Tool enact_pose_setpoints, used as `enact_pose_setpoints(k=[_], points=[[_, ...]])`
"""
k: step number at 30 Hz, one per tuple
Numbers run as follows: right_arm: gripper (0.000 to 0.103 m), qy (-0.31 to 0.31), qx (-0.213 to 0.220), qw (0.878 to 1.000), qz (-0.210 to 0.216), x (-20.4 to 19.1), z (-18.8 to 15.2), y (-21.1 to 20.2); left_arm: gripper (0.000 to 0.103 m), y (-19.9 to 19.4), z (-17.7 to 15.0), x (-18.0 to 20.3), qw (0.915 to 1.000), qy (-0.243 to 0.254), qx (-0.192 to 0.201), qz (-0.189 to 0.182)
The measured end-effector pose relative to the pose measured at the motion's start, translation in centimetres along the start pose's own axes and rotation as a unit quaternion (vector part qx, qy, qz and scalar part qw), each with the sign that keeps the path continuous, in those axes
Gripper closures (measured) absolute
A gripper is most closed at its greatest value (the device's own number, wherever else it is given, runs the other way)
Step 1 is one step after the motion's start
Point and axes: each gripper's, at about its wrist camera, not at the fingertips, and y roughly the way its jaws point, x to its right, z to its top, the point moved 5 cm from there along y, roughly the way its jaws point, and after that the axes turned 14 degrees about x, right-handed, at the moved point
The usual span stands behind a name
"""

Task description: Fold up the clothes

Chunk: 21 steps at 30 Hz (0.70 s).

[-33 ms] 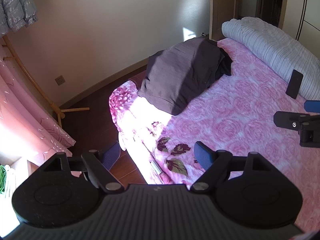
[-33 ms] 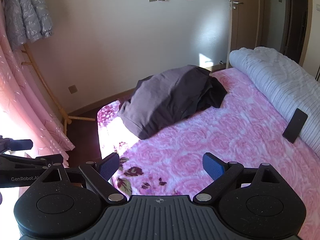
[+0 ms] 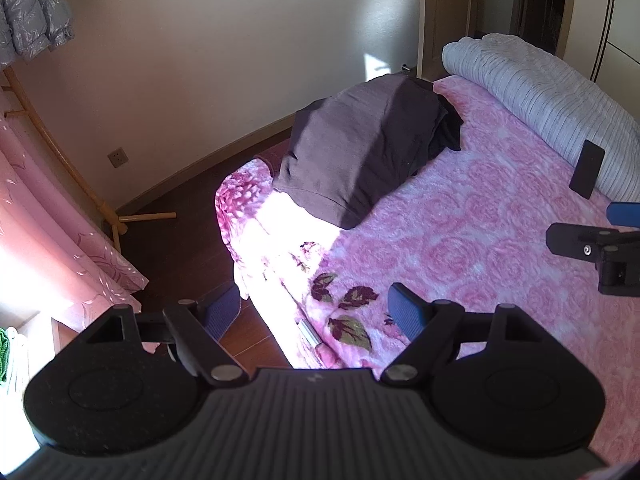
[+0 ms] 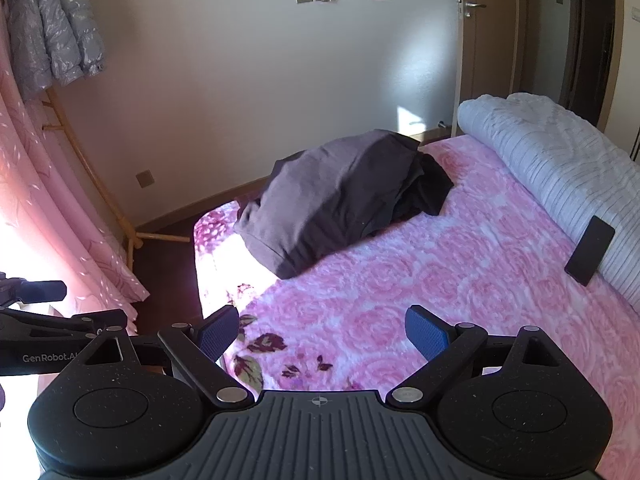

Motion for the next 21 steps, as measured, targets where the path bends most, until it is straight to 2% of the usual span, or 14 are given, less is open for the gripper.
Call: enact_pose_setpoints(k=[7, 21], points=[[0.010, -0.003, -0.002, 1.000, 0.005, 0.68, -0.29, -0.36, 0.025, -0.06, -0.72, 0.24, 0.9996, -0.019, -0.005, -0.018], [0.010, -0.010, -0.010, 1.000, 0.005, 1.07, -0.49, 0.27, 0.025, 0.25, -0.82, 0.33, 0.9995, -0.021, -0.013, -0.020]])
